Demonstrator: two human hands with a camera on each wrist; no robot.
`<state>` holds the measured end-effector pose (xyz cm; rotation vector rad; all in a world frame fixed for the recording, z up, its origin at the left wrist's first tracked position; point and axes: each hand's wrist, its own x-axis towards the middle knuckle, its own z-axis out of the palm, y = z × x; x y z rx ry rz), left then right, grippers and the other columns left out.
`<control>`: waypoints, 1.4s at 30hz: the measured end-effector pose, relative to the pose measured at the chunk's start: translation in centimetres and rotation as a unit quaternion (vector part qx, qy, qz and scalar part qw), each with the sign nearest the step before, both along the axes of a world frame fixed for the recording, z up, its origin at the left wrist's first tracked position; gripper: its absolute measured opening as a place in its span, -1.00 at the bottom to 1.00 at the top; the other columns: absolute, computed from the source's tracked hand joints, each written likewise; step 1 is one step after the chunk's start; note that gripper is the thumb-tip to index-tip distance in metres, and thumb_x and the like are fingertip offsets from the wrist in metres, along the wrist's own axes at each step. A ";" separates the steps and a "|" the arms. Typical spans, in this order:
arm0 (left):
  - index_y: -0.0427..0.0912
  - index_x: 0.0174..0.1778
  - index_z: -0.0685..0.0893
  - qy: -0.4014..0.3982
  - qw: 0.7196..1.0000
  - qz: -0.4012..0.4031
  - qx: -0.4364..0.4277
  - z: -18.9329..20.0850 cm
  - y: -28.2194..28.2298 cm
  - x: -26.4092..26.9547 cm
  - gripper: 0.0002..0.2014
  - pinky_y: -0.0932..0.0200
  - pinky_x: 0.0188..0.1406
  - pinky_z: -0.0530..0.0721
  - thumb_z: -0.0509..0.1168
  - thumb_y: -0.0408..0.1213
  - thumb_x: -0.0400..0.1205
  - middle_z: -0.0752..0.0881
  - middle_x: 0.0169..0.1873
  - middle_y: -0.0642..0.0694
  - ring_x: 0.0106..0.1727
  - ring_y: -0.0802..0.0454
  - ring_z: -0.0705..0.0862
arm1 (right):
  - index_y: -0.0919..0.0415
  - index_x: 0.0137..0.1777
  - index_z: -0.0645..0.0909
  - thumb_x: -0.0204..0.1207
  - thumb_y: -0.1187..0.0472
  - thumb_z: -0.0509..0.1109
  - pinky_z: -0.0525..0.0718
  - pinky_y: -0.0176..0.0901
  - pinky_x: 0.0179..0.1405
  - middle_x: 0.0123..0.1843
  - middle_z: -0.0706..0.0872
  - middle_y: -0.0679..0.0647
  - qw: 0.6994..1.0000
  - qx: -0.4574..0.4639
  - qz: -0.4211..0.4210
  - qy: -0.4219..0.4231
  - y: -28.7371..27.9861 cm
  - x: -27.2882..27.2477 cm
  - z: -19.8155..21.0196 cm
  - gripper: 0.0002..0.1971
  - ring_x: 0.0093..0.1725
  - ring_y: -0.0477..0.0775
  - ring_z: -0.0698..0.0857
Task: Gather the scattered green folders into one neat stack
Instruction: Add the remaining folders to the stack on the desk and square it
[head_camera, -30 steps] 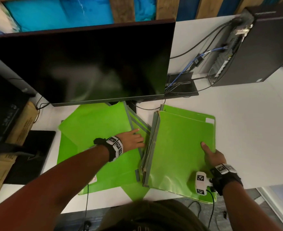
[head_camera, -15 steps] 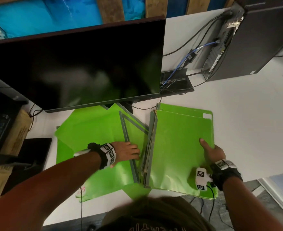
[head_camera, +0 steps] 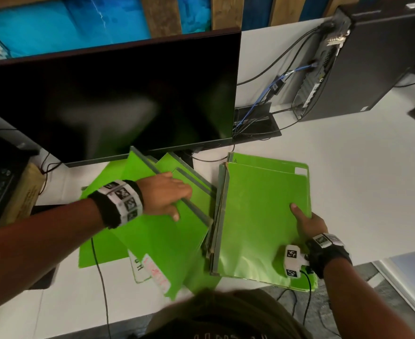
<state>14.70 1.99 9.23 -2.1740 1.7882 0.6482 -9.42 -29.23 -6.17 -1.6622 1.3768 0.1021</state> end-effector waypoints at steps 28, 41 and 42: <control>-0.23 0.49 0.42 0.220 0.693 0.635 -0.261 -11.1 -12.3 -4.3 -0.56 -0.03 0.35 0.55 0.25 -0.40 0.66 0.57 0.36 -0.26 0.35 -0.25 0.57 | 0.24 0.37 0.58 0.60 -0.34 -0.05 0.54 -0.06 0.09 0.22 0.69 0.29 1.000 0.011 0.025 -0.002 0.0 -0.9 0.2 -0.28 0.14 0.29 0.66; -0.18 0.68 0.10 0.312 0.760 0.532 -0.203 -11.6 -11.9 -6.6 -0.40 0.42 0.38 0.13 0.16 -0.26 0.73 0.03 0.63 -0.16 0.61 -0.07 0.20 | 0.18 0.32 0.61 0.51 -0.14 0.39 0.57 -0.09 0.06 0.14 0.74 0.18 0.997 0.006 0.052 -0.060 0.9 -1.4 0.0 -0.50 0.05 0.17 0.68; -0.20 0.66 0.16 0.314 0.761 0.524 -0.218 -11.6 -11.8 -6.2 -0.45 0.41 0.39 0.13 0.13 -0.27 0.74 0.09 0.61 -0.19 0.60 -0.09 0.23 | 0.18 0.32 0.61 0.50 -0.13 0.39 0.56 -0.10 0.04 0.15 0.74 0.19 0.997 0.004 0.048 -0.061 1.0 -1.5 0.0 -0.50 0.02 0.16 0.67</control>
